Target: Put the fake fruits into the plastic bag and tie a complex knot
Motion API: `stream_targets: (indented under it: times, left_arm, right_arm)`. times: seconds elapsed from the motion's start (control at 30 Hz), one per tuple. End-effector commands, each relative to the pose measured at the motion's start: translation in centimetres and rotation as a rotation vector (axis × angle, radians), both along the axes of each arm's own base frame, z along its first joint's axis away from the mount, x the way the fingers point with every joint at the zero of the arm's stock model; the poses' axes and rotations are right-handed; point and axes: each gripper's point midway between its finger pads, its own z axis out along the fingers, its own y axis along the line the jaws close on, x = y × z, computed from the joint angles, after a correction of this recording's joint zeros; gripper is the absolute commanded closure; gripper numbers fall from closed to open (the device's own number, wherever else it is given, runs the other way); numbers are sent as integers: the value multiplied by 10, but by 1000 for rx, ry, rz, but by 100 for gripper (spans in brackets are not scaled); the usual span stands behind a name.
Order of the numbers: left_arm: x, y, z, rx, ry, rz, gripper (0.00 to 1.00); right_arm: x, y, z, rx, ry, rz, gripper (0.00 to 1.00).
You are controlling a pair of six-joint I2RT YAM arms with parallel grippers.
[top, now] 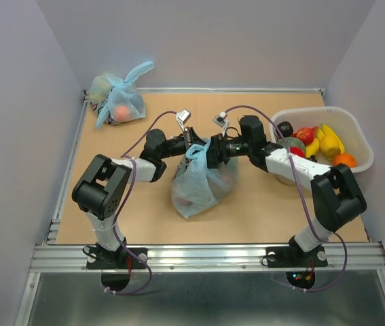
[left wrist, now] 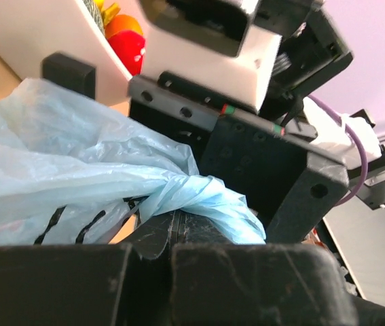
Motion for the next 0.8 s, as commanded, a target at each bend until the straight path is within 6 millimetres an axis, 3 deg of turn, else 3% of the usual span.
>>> stream_targets:
  times: [0.0, 0.23, 0.33, 0.47, 0.77]
  left_arm:
    - [-29, 9, 41, -141, -252, -23, 100]
    - [-35, 12, 35, -117, -252, -26, 100]
    - [-34, 12, 36, -117, -256, -27, 100]
    - [-33, 11, 37, -118, -260, -26, 100]
    - [-35, 11, 39, -121, -265, -28, 100]
  right_arm:
    - [7, -15, 45, 15, -139, -16, 3]
    - [-1, -51, 64, -28, -130, -78, 3]
    - [1, -61, 66, -31, -124, -101, 13]
    - [1, -62, 65, -31, -118, -104, 34]
    - [13, -57, 53, -38, -95, -104, 57]
